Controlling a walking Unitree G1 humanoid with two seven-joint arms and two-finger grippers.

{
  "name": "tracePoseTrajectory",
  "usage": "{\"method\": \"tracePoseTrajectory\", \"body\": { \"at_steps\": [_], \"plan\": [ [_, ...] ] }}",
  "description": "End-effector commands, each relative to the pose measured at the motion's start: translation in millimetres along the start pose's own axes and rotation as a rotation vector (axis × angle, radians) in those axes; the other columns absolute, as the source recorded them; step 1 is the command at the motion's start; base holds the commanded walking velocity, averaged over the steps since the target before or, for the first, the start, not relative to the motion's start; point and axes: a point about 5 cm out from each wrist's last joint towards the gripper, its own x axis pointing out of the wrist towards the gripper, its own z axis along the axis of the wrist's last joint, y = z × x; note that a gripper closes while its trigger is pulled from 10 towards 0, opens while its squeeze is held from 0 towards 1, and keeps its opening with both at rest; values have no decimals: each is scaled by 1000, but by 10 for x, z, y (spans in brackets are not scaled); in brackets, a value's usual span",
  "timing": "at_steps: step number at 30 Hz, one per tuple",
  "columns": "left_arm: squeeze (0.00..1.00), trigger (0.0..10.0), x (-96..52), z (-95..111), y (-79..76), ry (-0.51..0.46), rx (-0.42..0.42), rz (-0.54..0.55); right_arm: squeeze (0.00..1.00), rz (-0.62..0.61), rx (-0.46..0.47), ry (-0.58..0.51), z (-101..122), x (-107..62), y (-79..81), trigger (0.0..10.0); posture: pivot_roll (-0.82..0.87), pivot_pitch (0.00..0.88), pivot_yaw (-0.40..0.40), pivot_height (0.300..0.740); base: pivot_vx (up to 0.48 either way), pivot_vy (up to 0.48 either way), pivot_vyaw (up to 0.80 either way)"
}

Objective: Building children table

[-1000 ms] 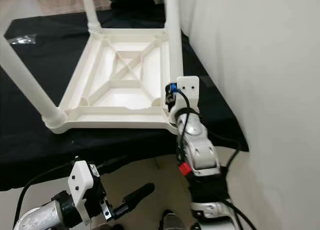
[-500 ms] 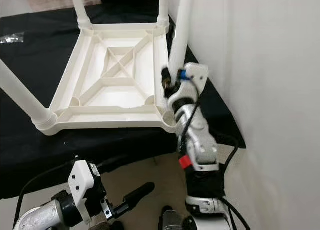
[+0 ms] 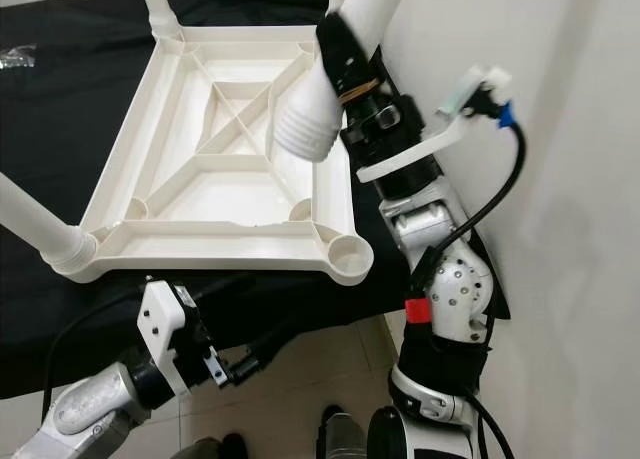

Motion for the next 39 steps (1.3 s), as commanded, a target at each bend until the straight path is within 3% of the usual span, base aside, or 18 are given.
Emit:
{"method": "tracePoseTrajectory", "body": {
  "at_steps": [1, 5, 7, 8, 9, 12, 13, 14, 15, 19, 24, 26, 27, 29, 31, 35, 37, 39],
  "plan": [
    [0, 10000, -32, -45, 6, 14, -39, 13, 0, 71, 29, -10, 9, 4, 93, 0, -46, 197, 1, 740, 0, 0, 0],
    [0, 10000, -19, 4, 20, -23, -75, 27, 0, 126, 22, 41, -4, -61, 131, 0, -43, 195, 0, 740, 0, 0, 0],
    [0, 10000, 18, 164, 48, -106, -142, 19, 0, 188, -79, 204, -80, -164, 151, 1176, -44, 187, -1, 740, 0, 0, 0],
    [0, 10000, 20, 329, 105, -182, -185, -8, 0, 208, -108, 252, -95, -190, 146, 4980, -38, 194, -2, 740, 0, 0, 0],
    [0, 10000, 8, 472, 155, -246, -221, -44, 0, 206, -112, 223, -39, -163, 140, 6039, -33, 191, 0, 740, 0, 0, 0],
    [0, 10000, -4, 563, 188, -285, -242, -70, 0, 203, -102, 191, 9, -140, 139, 6039, -31, 189, 1, 740, 0, 0, 0],
    [0, 10000, -35, 657, 214, -324, -257, -94, 0, 211, -67, 116, 120, -82, 172, 7922, -34, 188, 0, 740, 0, 0, 0],
    [0, 10000, -35, 657, 214, -324, -257, -94, 0, 211, -67, 116, 120, -82, 172, 7922, -34, 188, 0, 740, 0, 0, 0],
    [0, 10000, -77, 675, 226, -339, -279, -98, 0, 217, -31, 28, 255, -37, 193, 10000, -27, 192, -1, 740, 0, 0, 0],
    [0, 10000, -107, 661, 224, -341, -301, -96, 0, 237, -6, -55, 421, 20, 220, 10000, -28, 199, 1, 740, 0, 0, 0],
    [0, 10000, -72, 633, 193, -353, -326, -72, 0, 228, -62, 31, 366, -16, 189, 10000, -30, 194, -4, 740, 0, 0, 0],
    [0, 10000, -53, 666, 208, -355, -332, -70, 0, 181, -138, 148, 229, -110, 95, 10000, -28, 199, -6, 740, 0, 0, 0],
    [0, 10000, -32, 767, 293, -375, -349, -54, 0, 116, -274, 288, 73, -246, -46, 10000, -24, 197, -6, 740, 0, 0, 0],
    [0, 10000, -32, 767, 293, -375, -349, -54, 0, 116, -274, 288, 73, -246, -46, 10000, -24, 197, -6, 740, 0, 0, 0],
    [0, 10000, -32, 1117, 456, -429, -371, -91, 0, 35, -440, 447, -53, -438, -212, 10000, -24, 187, -1, 740, 0, 0, 0],
    [0, 10000, -55, 1501, 539, -445, -348, -234, 0, 34, -531, 519, -45, -485, -246, 10000, -27, 179, 8, 740, 0, 0, 0],
    [0, 10000, -55, 1501, 539, -445, -348, -234, 0, 34, -531, 519, -45, -485, -246, 10000, -27, 179, 8, 740, 0, 0, 0],
    [0, 10000, -1, 1615, 639, -377, -260, -260, 0, 78, -558, 565, -66, -507, -182, 10000, -28, 172, 18, 740, 0, 0, 0]
  ]
}}
